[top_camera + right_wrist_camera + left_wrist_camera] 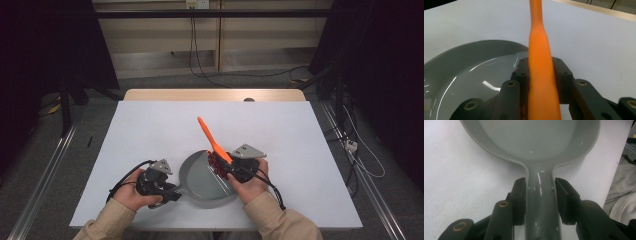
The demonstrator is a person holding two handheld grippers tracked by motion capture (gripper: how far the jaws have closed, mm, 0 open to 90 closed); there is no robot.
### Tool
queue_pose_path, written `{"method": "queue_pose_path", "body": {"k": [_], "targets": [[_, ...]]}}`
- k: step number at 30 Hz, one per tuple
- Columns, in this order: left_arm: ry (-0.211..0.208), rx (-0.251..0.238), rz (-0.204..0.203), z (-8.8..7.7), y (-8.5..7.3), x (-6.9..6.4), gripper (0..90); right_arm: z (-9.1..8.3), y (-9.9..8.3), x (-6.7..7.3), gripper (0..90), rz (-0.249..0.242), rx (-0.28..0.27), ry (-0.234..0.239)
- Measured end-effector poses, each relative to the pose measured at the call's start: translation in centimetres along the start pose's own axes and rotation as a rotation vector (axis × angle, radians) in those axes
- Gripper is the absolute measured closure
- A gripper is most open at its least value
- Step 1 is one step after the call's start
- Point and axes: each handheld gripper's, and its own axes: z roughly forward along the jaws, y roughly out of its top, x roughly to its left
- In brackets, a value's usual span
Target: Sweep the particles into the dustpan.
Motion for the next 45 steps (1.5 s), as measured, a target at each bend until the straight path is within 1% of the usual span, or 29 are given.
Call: {"method": "queue_pose_path", "body": {"k": [1,3,5,7,8,9,11,13,14,15,16,19,20,22,25,27,29,32,33,34,36,38,39,40,41,43,44,45], "targets": [[0.0,-0.004,-0.004,0.0,0.0,0.0,62.8,0.0,0.0,0.2,70.8,-0.012,-0.003,-0.002],[0.001,-0.004,-0.006,0.0,0.0,0.0,62.9,0.0,0.1,0.3,70.8,-0.012,-0.011,0.006],[0.003,-0.003,-0.009,0.0,0.0,0.0,62.9,-0.2,0.4,0.5,70.9,0.012,-0.028,0.038],[0.004,-0.002,-0.009,0.0,0.0,0.0,62.9,-0.2,0.6,1.0,71.0,0.022,-0.032,0.068],[0.004,0.01,0.01,-0.1,0.0,0.1,62.9,-0.1,0.7,1.3,71.0,0.021,-0.042,0.085],[0.004,0.013,0.014,-0.1,-0.1,0.1,62.9,-0.1,0.8,1.5,71.1,0.027,-0.049,0.096],[0.002,0.009,0.008,-0.1,-0.1,0.1,62.9,-0.1,1.2,1.3,71.0,0.029,-0.063,0.099],[0.002,0.007,0.001,-0.1,-0.1,0.2,62.9,-0.2,1.6,0.8,71.1,0.034,-0.081,0.084],[0.001,0.007,0.0,-0.1,-0.1,0.2,62.8,-0.3,1.8,0.3,71.0,0.048,-0.086,0.081],[-0.001,0.006,0.0,-0.1,-0.1,0.3,62.9,-0.4,2.0,-0.1,71.1,0.049,-0.093,0.074],[0.004,-0.006,-0.021,-0.1,-0.2,0.2,62.9,-0.4,2.1,-0.6,71.1,0.051,-0.095,0.06],[0.001,-0.01,-0.023,-0.1,-0.3,0.3,62.8,-0.2,2.1,-2.2,71.1,0.067,-0.093,0.019],[0.0,-0.011,-0.024,-0.1,-0.3,0.3,62.9,-0.1,2.0,-2.7,71.1,0.065,-0.086,0.003],[0.0,-0.01,-0.025,-0.2,-0.3,0.3,62.9,0.1,1.7,-3.7,71.1,0.073,-0.08,-0.016],[-0.005,-0.008,-0.031,-0.2,-0.3,0.5,62.8,0.6,1.3,-4.5,71.1,0.061,-0.07,-0.051],[0.001,-0.004,-0.021,-0.3,-0.3,0.5,62.8,1.0,1.1,-4.9,71.1,0.064,-0.06,-0.066],[0.001,-0.008,-0.028,-0.3,-0.3,0.5,62.8,1.3,1.1,-5.4,71.1,0.059,-0.061,-0.081],[-0.003,-0.005,-0.026,-0.2,-0.3,0.5,62.8,1.7,0.7,-5.7,71.1,0.016,-0.037,-0.118],[-0.003,-0.005,-0.028,-0.2,-0.3,0.5,62.8,1.7,0.5,-5.6,71.1,0.015,-0.05,-0.114],[-0.003,-0.004,-0.027,-0.2,-0.3,0.5,62.8,1.7,0.5,-5.4,71.1,0.007,-0.05,-0.108],[-0.003,-0.002,-0.03,-0.2,-0.3,0.5,62.8,1.7,0.5,-4.7,71.0,-0.01,-0.032,-0.089],[-0.001,0.004,-0.025,-0.2,-0.2,0.6,62.8,1.6,0.4,-3.9,70.8,-0.038,-0.028,-0.081],[-0.001,0.0,-0.03,-0.2,-0.2,0.5,62.8,1.6,0.4,-3.6,70.8,-0.035,-0.027,-0.067],[-0.003,0.004,-0.026,-0.2,-0.2,0.5,62.8,1.5,0.3,-3.3,70.8,-0.037,-0.026,-0.057],[-0.002,-0.003,-0.034,-0.1,-0.2,0.5,62.8,1.4,0.3,-3.1,70.8,-0.043,-0.024,-0.048],[-0.002,-0.001,-0.031,-0.1,-0.2,0.5,62.8,1.3,0.3,-2.4,70.8,-0.031,-0.032,-0.016],[-0.003,0.009,-0.022,-0.2,-0.2,0.6,62.8,1.3,0.2,-2.0,70.8,-0.043,-0.03,-0.008],[-0.003,0.006,-0.023,-0.2,-0.2,0.6,62.8,1.3,0.2,-1.6,70.8,-0.052,-0.032,-0.002]]}}
